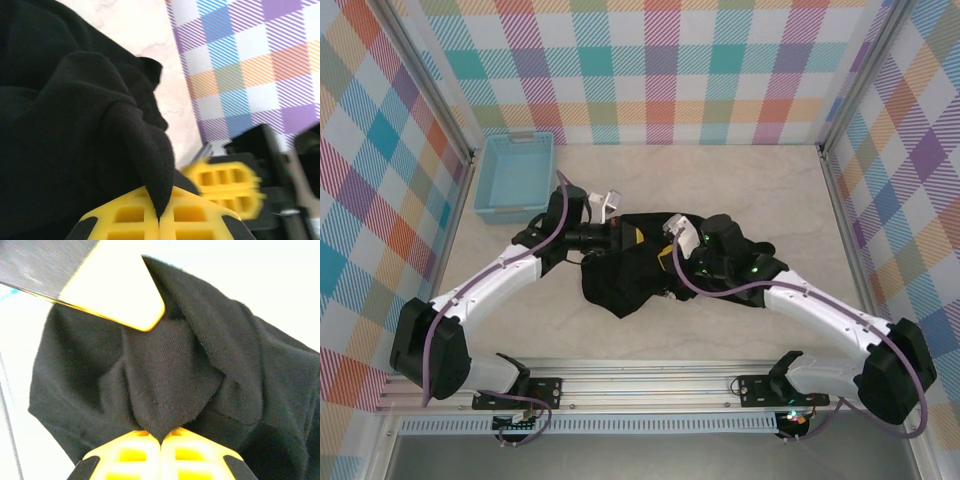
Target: Fold the inside-out t-shirt
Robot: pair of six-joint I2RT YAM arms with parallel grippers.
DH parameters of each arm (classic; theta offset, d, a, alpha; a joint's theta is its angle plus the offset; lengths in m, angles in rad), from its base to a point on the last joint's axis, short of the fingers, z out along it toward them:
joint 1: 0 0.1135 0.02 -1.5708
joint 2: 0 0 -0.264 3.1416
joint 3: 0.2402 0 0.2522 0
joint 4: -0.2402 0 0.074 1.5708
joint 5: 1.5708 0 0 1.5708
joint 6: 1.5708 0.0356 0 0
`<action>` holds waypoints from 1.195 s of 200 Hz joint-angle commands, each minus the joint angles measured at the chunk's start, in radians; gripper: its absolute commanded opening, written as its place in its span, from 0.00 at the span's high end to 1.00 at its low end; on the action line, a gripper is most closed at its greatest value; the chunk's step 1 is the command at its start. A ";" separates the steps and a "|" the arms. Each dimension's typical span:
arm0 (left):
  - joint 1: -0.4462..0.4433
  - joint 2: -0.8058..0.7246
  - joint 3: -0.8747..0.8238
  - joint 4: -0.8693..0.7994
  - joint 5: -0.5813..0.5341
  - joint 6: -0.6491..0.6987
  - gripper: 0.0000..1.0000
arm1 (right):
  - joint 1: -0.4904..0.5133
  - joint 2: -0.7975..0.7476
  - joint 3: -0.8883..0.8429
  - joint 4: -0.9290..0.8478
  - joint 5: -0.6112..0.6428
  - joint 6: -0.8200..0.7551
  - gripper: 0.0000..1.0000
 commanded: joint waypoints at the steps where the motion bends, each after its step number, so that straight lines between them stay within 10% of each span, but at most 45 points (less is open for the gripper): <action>1: 0.013 -0.038 0.033 -0.106 -0.160 0.091 0.85 | -0.023 -0.026 0.002 0.017 -0.209 0.082 1.00; 61: -0.026 -0.227 0.001 -0.302 -0.522 0.274 0.35 | -0.034 0.128 0.105 0.118 -0.305 0.421 1.00; 102: -0.137 -0.388 -0.154 -0.083 -0.418 0.298 0.31 | -0.039 0.208 0.236 -0.022 -0.271 0.493 1.00; 167: -0.270 -0.181 -0.153 0.111 -0.468 0.283 0.30 | -0.081 0.247 0.274 -0.001 -0.348 0.633 1.00; 187: -0.272 -0.125 -0.143 0.176 -0.502 0.252 0.42 | -0.091 0.247 0.262 0.026 -0.366 0.665 1.00; 213: -0.259 -0.126 -0.184 0.233 -0.535 0.259 0.84 | -0.123 0.223 0.239 0.043 -0.387 0.685 1.00; 239: -0.184 -0.180 -0.245 0.289 -0.332 0.349 1.00 | -0.160 0.182 0.221 0.021 -0.421 0.623 0.98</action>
